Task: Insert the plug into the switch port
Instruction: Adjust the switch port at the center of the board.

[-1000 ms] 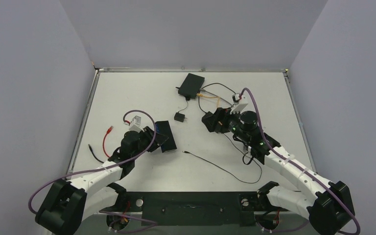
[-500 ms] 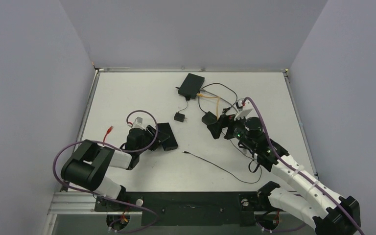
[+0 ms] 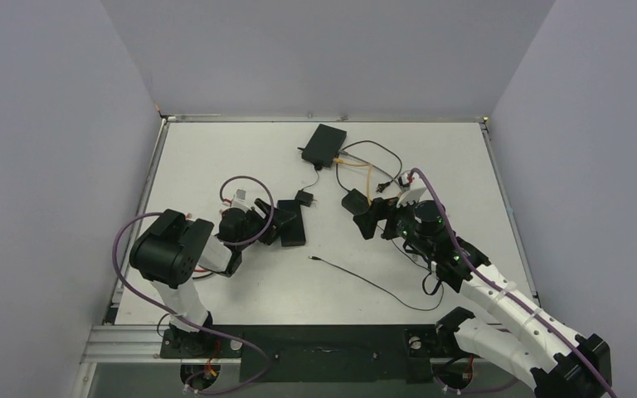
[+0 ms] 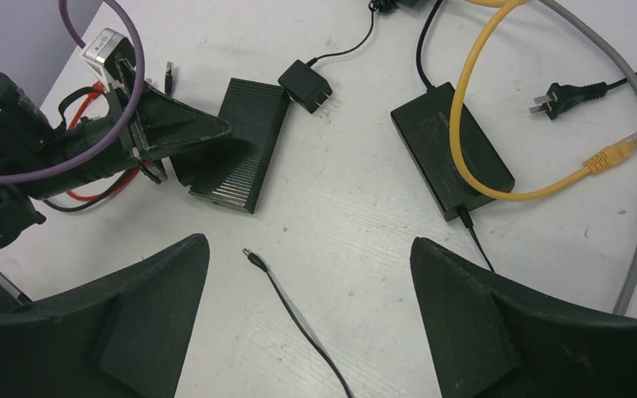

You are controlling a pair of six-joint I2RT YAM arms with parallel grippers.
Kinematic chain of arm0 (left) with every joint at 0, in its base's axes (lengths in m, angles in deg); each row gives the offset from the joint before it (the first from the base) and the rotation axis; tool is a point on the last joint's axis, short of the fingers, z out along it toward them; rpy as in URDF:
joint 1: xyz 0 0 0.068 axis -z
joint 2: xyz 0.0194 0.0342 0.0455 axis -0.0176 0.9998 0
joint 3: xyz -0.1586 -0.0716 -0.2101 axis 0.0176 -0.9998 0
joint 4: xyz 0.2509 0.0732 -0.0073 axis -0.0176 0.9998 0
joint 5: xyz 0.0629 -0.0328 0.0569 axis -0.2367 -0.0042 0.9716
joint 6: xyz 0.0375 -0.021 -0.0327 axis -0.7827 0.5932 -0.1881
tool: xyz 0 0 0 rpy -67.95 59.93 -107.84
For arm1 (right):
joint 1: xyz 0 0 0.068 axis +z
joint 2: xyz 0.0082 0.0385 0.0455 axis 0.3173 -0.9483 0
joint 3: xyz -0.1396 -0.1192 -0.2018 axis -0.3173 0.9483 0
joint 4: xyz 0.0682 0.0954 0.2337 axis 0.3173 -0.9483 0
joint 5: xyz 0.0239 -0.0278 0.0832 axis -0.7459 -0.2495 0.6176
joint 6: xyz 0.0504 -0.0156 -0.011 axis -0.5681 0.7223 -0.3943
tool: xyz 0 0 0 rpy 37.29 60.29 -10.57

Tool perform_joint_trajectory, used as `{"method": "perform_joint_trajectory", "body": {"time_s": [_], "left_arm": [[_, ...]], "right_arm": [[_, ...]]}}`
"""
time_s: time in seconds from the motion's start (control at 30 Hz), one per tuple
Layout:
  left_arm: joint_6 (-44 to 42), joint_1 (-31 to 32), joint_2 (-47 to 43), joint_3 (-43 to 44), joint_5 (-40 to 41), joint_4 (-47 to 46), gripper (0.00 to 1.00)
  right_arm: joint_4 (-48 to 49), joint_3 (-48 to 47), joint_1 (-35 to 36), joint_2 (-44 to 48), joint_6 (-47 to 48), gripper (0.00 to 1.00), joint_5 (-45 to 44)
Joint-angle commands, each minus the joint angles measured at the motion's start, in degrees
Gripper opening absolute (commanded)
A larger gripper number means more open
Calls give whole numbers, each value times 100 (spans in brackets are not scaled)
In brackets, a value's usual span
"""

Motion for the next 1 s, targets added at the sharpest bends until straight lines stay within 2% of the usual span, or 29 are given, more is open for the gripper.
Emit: {"method": "perform_joint_trajectory", "body": {"time_s": [0.0, 0.1, 0.23, 0.6, 0.77, 0.87, 0.9, 0.97], "left_arm": [[-325, -48, -225, 343, 112, 1363, 63], [-735, -48, -704, 469, 394, 2690, 65], [-1169, -48, -1377, 689, 682, 3777, 66], [-1821, -48, -2161, 770, 772, 5134, 68], [-2336, -48, -2705, 1088, 695, 5729, 70], [-2552, -48, -2956, 1262, 744, 6065, 70], [-2649, -48, -3050, 1359, 857, 6219, 70], [-2809, -48, -3143, 1502, 956, 6436, 71]], "right_arm": [[61, 13, 26, 59, 128, 87, -159], [72, 23, 20, 64, 158, 87, -195], [131, 30, 24, -30, 164, 87, -213], [39, -100, 59, -94, 440, 87, -327], [503, 118, 89, 286, 520, 88, -1040], [1181, 500, 36, 505, -200, 92, -1394], [1439, 666, -23, 560, -326, 98, -1372], [1675, 798, -110, 502, -595, 100, -1198]]}}
